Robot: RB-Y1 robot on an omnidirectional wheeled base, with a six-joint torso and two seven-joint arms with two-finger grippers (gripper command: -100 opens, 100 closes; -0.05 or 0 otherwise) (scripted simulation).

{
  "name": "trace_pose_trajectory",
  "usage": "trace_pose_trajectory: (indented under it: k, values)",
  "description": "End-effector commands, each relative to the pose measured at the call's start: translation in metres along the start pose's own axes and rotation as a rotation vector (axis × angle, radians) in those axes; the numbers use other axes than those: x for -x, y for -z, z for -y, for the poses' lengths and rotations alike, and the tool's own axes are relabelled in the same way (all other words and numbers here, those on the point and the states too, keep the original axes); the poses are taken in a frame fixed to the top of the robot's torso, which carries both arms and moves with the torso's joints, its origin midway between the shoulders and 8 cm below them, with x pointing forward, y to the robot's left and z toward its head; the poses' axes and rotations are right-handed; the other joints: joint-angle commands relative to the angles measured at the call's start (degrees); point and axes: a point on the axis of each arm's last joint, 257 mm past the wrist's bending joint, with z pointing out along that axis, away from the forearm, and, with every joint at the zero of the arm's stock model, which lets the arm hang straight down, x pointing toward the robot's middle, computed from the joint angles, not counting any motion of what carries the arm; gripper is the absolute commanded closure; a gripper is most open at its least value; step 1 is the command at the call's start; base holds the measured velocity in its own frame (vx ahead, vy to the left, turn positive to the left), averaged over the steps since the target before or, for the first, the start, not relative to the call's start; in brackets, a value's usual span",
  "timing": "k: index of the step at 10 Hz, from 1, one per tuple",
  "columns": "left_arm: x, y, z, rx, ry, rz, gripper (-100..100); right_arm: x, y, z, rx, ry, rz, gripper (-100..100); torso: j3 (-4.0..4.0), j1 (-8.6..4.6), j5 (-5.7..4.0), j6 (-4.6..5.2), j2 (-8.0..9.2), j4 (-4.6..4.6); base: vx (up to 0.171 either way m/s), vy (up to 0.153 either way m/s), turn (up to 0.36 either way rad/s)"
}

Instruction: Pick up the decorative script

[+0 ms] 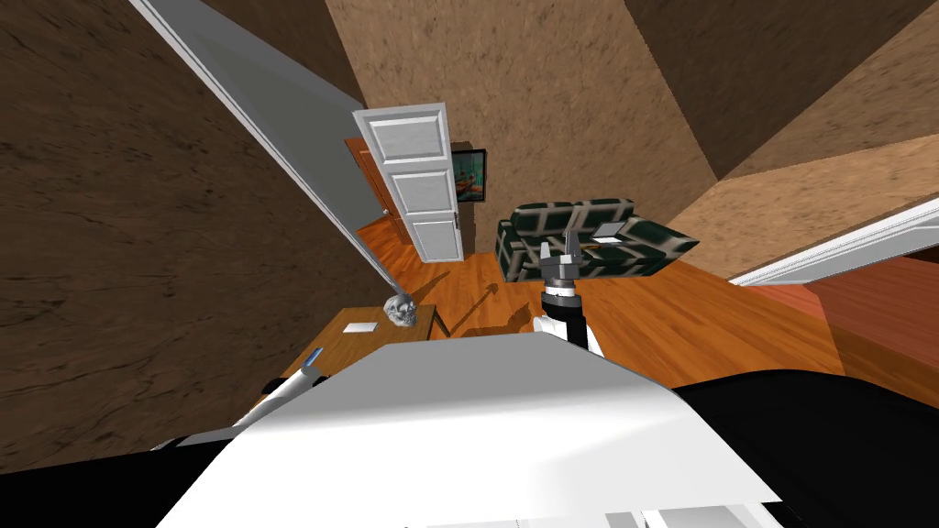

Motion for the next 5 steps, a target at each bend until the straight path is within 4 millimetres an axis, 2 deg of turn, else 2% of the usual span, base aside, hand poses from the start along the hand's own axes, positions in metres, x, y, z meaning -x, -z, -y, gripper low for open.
trace_pose_trajectory:
  k: [1, 2, 3, 4, 5]
  values:
    - [0.0, 0.0, 0.0, 0.0, 0.0, 0.0, 0, 0.0, 0.0, 0.0, 0.0, 0.0, 0.0, 0, 0.0, 0.0, 0.0, 0.0, 0.0, 0.0, 0.0, 0.0, 0.0]
    - [0.004, 0.012, 0.012, -0.003, 0.002, 0.002, 100, 0.0, 0.0, 0.0, 0.0, 0.0, 0.0, 0, 0.0, 0.0, 0.0, 0.0, 0.0, 0.0, -0.003, -0.048, -0.025]
    - [0.006, 0.019, 0.019, -0.003, 0.005, 0.003, 100, 0.0, 0.0, 0.0, 0.0, 0.0, 0.0, 0, 0.01, -0.15, -0.08, 0.01, 0.01, 0.01, -0.008, -0.081, -0.031]
    - [0.006, 0.015, 0.015, -0.006, 0.002, 0.002, 100, 0.0, 0.0, 0.0, 0.0, 0.0, 0.0, 0, 0.02, -0.31, -0.09, 0.01, 0.03, 0.01, -0.004, -0.035, 0.0]
    - [0.006, 0.016, 0.015, -0.004, 0.003, 0.002, 0, 0.0, 0.0, 0.0, 0.0, 0.0, 0.0, 0, 0.01, -0.2, -0.05, 0.01, 0.02, 0.0, -0.001, -0.007, 0.002]
